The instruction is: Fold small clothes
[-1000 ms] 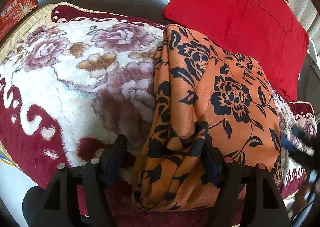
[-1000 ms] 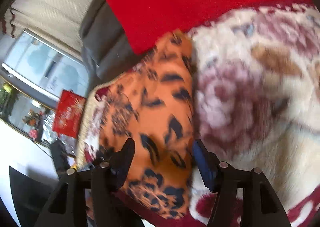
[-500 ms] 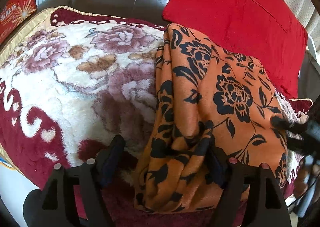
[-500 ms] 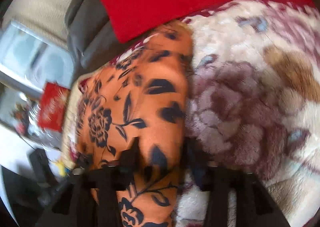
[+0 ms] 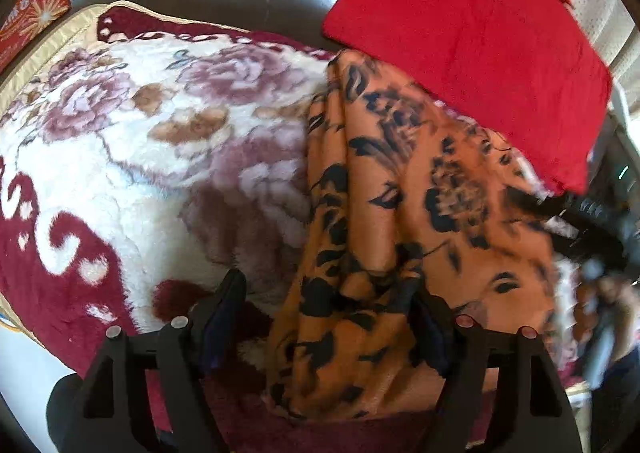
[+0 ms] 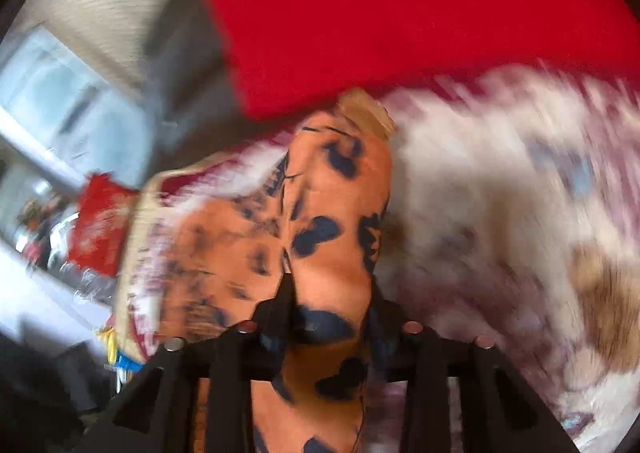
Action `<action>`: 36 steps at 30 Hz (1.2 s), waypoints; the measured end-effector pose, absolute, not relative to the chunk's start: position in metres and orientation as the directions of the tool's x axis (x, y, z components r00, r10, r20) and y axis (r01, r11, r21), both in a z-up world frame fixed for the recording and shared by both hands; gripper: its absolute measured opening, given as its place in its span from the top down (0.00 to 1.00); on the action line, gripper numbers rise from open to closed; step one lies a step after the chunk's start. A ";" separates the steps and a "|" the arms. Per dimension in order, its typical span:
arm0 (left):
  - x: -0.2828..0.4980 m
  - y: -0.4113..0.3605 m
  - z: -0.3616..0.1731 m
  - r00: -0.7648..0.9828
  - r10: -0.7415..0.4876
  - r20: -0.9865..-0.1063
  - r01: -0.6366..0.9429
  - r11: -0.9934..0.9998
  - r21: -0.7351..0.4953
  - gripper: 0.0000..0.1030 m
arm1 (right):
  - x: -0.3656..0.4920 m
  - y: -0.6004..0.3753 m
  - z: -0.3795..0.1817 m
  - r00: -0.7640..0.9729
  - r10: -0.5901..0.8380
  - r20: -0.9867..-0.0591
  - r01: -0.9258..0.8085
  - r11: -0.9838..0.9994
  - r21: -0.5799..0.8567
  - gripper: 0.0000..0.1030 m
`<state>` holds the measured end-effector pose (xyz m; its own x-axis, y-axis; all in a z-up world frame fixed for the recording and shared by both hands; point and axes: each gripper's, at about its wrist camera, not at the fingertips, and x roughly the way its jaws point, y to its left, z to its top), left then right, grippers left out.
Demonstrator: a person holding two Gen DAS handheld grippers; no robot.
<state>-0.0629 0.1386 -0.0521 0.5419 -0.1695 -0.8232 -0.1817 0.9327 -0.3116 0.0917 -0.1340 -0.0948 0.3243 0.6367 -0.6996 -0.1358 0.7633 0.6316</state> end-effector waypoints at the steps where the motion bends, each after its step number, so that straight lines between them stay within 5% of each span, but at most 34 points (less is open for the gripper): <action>1: -0.062 0.141 -0.043 0.561 -0.193 -0.805 -0.164 0.927 -0.337 0.24 | 0.086 -0.142 -0.094 0.336 0.646 -0.685 -0.131 0.752 0.646 0.33; 7: 0.001 0.160 -0.022 0.575 -0.276 -0.770 -0.121 0.902 -0.414 0.25 | 0.035 -0.137 -0.082 0.338 0.636 -0.694 -0.225 0.770 0.597 0.27; 9: 0.041 0.171 -0.058 0.469 -0.312 -0.827 -0.173 0.885 -0.432 0.61 | 0.026 -0.138 -0.086 0.322 0.632 -0.705 -0.230 0.775 0.589 0.27; 12: 0.045 0.223 -0.104 0.476 -0.586 -0.655 -0.341 0.564 -0.752 0.65 | 0.015 -0.139 -0.088 0.311 0.643 -0.700 -0.225 0.765 0.603 0.27; 18: 0.005 0.189 -0.060 0.526 -0.427 -0.735 -0.226 0.763 -0.605 0.56 | 0.017 -0.148 -0.092 0.300 0.653 -0.695 -0.208 0.756 0.621 0.27; 20: -0.011 0.172 -0.046 0.546 -0.395 -0.739 -0.187 0.803 -0.567 0.33 | 0.023 -0.145 -0.090 0.296 0.669 -0.681 -0.211 0.742 0.637 0.26; 21: -0.018 0.167 -0.044 0.558 -0.387 -0.734 -0.156 0.820 -0.550 0.33 | 0.023 -0.141 -0.091 0.286 0.680 -0.675 -0.208 0.732 0.649 0.25; 22: -0.023 0.158 -0.044 0.566 -0.347 -0.748 -0.128 0.859 -0.496 0.45 | 0.023 -0.136 -0.094 0.272 0.686 -0.675 -0.206 0.727 0.655 0.25; 23: -0.023 0.151 -0.057 0.528 -0.316 -0.788 -0.128 0.888 -0.442 0.78 | 0.022 -0.132 -0.097 0.256 0.688 -0.679 -0.220 0.725 0.653 0.27; 24: -0.020 0.159 -0.069 0.518 -0.360 -0.776 -0.159 0.851 -0.501 0.77 | 0.020 -0.128 -0.098 0.249 0.686 -0.683 -0.245 0.727 0.641 0.31; 25: -0.023 0.167 -0.070 0.531 -0.383 -0.756 -0.174 0.824 -0.539 0.77 | 0.019 -0.125 -0.099 0.235 0.688 -0.687 -0.257 0.725 0.638 0.54; 28: -0.033 0.162 -0.048 0.569 -0.358 -0.740 -0.164 0.833 -0.529 0.74 | 0.017 -0.127 -0.095 0.247 0.685 -0.685 -0.245 0.728 0.640 0.53; 30: -0.043 0.157 -0.040 0.578 -0.344 -0.740 -0.158 0.842 -0.515 0.51 | 0.014 -0.129 -0.094 0.257 0.683 -0.684 -0.234 0.730 0.642 0.49; 31: -0.048 0.156 -0.040 0.582 -0.352 -0.733 -0.149 0.840 -0.521 0.34 | 0.013 -0.131 -0.095 0.259 0.684 -0.682 -0.220 0.729 0.648 0.38; 33: -0.058 0.154 -0.056 0.558 -0.320 -0.766 -0.137 0.875 -0.465 0.70 | 0.009 -0.135 -0.097 0.263 0.707 -0.657 -0.210 0.707 0.676 0.29; 36: -0.070 0.170 -0.071 0.560 -0.393 -0.729 -0.162 0.812 -0.561 0.71 | 0.003 -0.128 -0.099 0.247 0.688 -0.682 -0.253 0.725 0.640 0.36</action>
<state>-0.0705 0.1700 -0.0709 0.5601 -0.3929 -0.7293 -0.1617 0.8116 -0.5613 0.0033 -0.1285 -0.0989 0.2465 0.6885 -0.6821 -0.2533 0.7251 0.6403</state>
